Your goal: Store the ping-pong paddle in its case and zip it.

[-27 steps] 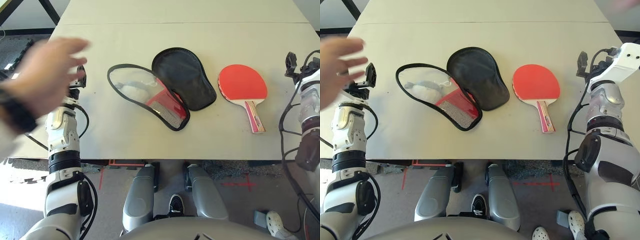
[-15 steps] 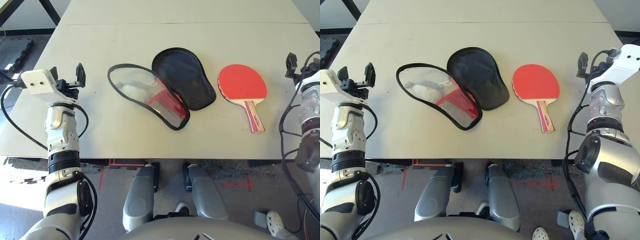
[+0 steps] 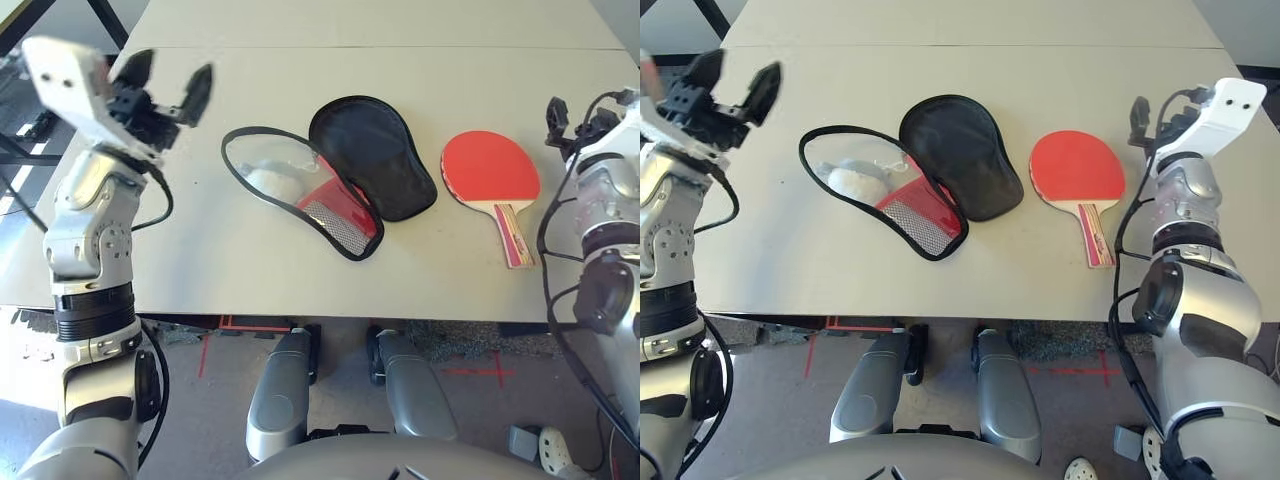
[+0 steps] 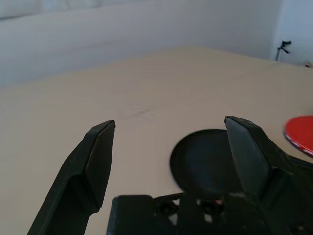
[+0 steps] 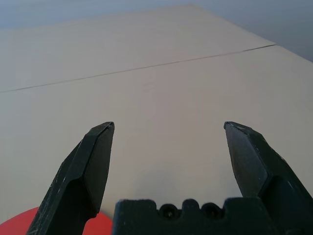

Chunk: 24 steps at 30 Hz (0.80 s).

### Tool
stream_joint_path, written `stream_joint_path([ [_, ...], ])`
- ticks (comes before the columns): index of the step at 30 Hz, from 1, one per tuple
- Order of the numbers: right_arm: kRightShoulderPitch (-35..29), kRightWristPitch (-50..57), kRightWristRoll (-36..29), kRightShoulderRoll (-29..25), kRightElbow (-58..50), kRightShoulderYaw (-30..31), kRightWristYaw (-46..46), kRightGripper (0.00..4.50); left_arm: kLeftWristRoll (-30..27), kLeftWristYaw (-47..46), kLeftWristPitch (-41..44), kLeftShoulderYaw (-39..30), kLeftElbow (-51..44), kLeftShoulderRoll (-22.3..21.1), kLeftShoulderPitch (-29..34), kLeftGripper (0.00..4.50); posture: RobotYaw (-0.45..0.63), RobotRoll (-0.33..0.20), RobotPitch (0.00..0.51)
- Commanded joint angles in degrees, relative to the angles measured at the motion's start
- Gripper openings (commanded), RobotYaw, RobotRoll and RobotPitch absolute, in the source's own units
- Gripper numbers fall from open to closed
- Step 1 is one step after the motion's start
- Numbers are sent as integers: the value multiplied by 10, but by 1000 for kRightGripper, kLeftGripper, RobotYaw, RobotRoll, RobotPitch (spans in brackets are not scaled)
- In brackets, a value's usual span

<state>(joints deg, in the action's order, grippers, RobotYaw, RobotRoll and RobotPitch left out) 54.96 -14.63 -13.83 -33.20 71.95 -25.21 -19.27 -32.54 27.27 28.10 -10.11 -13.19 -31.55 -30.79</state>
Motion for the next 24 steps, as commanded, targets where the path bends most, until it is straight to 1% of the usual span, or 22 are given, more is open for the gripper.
stream_joint_path([
  [1,0,21,-3,8,-16,5,1,4464,-31,45,57,43,-43,-8,-1,4500,225,0,236],
  [2,0,29,-3,10,-20,7,3,4464,-36,51,68,51,-49,-7,-3,4500,197,0,239],
  [3,-2,32,3,14,-29,14,5,4464,-42,58,80,59,-53,-6,-5,4500,197,0,239],
  [6,-8,70,0,28,-72,24,10,4464,-43,82,101,83,-58,-10,-12,4500,150,0,243],
  [8,-23,95,-1,36,-126,34,16,4464,-34,96,102,96,-50,-11,-16,4500,120,0,244],
  [10,-48,166,-7,44,-217,44,31,4464,-25,110,97,108,-36,-8,-19,4500,93,0,246],
  [12,-82,284,-26,51,-348,49,55,4464,-18,120,91,119,-21,-1,-25,4500,55,0,248],
  [14,-120,414,-18,40,-480,76,74,4464,-10,127,85,128,-8,7,-31,4500,32,0,250],
  [15,-135,505,-24,30,-548,88,80,4464,-4,131,80,135,-1,10,-33,4500,25,0,251],
  [16,-146,570,-30,24,-596,95,84,4464,1,135,77,139,4,12,-34,4500,12,0,253],
  [17,-153,661,-49,13,-658,99,84,4464,7,141,73,145,10,15,-35,4500,1,0,254],
  [19,-158,807,-72,2,-739,101,88,4464,14,149,67,152,19,20,-36,4500,-13,0,257],
  [20,-158,900,-77,-1,-778,101,94,4464,18,153,64,155,24,23,-37,4500,-24,0,261],
  [22,-157,1024,-83,5,-834,95,104,4464,22,161,61,158,32,29,-39,4500,-38,0,260],
  [24,-162,1067,-101,11,-865,89,114,4464,25,167,59,160,36,33,-42,4500,-54,0,259],
])
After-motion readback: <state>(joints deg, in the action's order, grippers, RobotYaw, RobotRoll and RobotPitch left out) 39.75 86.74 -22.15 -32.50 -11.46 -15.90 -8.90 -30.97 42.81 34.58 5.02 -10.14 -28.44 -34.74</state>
